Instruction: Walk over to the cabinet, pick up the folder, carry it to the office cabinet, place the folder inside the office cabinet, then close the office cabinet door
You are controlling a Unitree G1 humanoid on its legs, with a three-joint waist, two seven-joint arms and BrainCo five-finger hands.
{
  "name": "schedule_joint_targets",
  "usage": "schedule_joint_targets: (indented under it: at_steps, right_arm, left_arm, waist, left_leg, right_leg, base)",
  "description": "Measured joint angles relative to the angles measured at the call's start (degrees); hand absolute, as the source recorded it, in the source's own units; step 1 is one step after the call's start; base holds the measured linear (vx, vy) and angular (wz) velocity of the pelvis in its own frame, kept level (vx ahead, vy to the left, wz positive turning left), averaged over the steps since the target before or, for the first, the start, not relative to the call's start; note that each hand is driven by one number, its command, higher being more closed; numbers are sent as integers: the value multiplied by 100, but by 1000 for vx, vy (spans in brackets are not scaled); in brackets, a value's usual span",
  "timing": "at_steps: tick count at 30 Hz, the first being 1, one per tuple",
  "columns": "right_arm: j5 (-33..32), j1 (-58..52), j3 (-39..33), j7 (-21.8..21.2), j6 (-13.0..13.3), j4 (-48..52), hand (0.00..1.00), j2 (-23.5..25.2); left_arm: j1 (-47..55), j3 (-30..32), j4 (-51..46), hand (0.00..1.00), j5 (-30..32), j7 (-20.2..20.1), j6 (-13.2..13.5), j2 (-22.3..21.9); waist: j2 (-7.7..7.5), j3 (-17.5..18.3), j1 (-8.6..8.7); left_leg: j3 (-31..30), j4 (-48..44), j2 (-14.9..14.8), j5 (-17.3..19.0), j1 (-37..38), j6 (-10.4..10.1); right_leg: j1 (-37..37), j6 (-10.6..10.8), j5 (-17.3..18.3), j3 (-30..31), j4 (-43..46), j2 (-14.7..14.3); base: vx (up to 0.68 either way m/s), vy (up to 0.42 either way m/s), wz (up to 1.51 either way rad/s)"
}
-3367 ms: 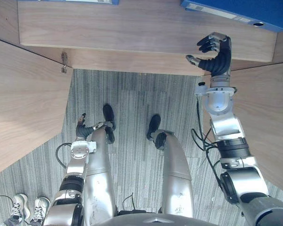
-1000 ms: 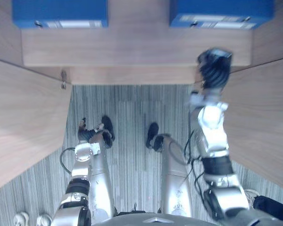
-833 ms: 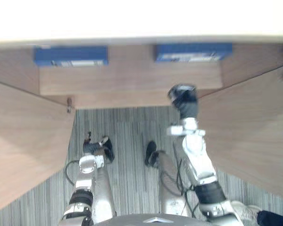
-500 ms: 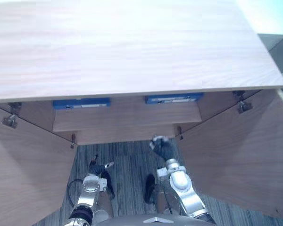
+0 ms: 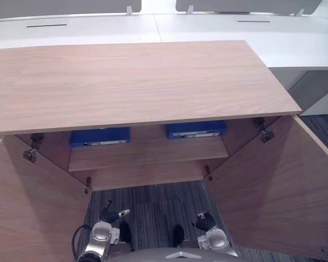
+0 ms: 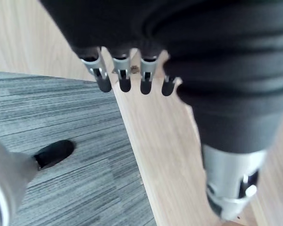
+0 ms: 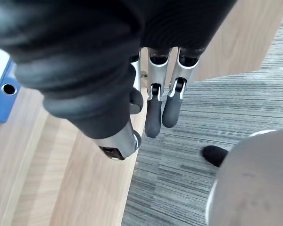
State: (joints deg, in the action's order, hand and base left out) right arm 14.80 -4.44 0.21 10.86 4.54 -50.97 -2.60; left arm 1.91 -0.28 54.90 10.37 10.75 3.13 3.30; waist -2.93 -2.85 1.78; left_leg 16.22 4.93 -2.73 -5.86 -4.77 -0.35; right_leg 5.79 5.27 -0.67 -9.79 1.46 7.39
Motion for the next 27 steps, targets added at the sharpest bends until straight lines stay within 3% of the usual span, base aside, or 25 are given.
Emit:
schedule_joint_targets:
  at_steps: [9,15,19,27]
  right_arm:
    - [-223,-4,-539,39,-111,-206,0,112]
    - [-459,-35,-1017,38,-129,-361,0,202]
    - [-1036,-134,-1632,38,-144,-318,0,230]
    - [-2526,-827,-3367,237,-154,970,0,226]
  left_arm:
    - [211,-38,253,0,-1,-139,-29,28]
    - [187,-97,470,0,-4,-222,-34,61]
    - [183,-98,523,0,-18,-289,-84,61]
    - [162,283,664,0,-184,-368,-191,-20]
  waist:
    - [17,159,46]
    - [25,223,125]
    - [33,231,235]
    - [127,250,631]
  left_leg:
    - [-3,4,187,96,214,119]
    - [314,3,202,230,449,113]
    - [641,0,186,384,643,65]
    - [1669,-37,80,798,1150,-126]
  right_leg:
    - [-186,29,-38,382,-108,70]
    - [-221,-30,-80,794,-106,41]
    - [-201,-47,-97,1157,-110,-15]
    - [-159,-126,-230,2118,-189,-294]
  base:
    - [-9,58,-6]
    - [28,20,-27]
    - [52,4,-54]
    - [73,-16,-72]
